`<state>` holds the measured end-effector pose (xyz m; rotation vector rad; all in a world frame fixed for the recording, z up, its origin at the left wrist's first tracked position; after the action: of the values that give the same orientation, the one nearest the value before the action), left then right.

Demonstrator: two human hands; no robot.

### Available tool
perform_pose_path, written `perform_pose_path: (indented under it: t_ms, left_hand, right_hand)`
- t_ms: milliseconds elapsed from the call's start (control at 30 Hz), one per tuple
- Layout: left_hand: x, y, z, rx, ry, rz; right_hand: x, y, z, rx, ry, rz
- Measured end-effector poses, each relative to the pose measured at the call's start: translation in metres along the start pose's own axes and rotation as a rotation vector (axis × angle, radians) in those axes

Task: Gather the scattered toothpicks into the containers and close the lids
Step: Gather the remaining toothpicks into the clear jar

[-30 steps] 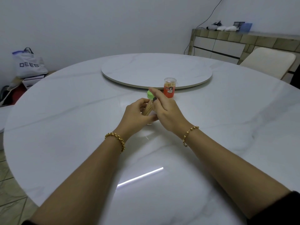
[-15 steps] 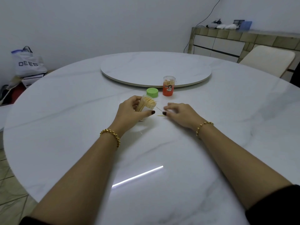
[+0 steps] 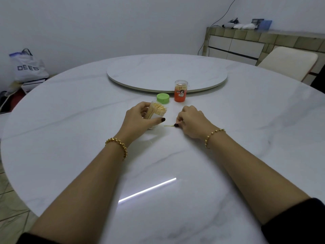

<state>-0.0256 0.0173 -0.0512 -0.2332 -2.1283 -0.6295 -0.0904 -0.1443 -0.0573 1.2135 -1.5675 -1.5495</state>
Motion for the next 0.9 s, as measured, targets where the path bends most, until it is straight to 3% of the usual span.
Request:
perform_pose_path:
  t_ms: [167, 433, 733, 900]
  left_hand:
    - [0.001, 0.001, 0.000, 0.005, -0.002, -0.005]
    - [0.004, -0.001, 0.000, 0.002, 0.004, 0.023]
    - [0.014, -0.012, 0.001, -0.044, -0.029, 0.013]
    - [0.022, -0.024, 0.004, -0.103, -0.059, 0.028]
  right_hand:
    - [-0.004, -0.005, 0.001, 0.037, 0.021, 0.097]
    - [0.010, 0.032, -0.002, 0.136, -0.152, -0.227]
    - [-0.023, 0.052, 0.008, 0.137, 0.008, -0.131]
    - [-0.034, 0.062, 0.011, 0.211, 0.103, -0.273]
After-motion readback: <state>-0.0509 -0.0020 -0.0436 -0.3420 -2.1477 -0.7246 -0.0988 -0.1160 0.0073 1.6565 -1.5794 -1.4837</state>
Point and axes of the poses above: each hand's wrist, its own z-axis away from the middle knuckle, its own y-axis out of the back of the hand, x = y × z, the point moved 7 cm from there along -z, towards the middle knuckle, and after that the axes turned 15 degrees about -y, right-handed, at the moved point
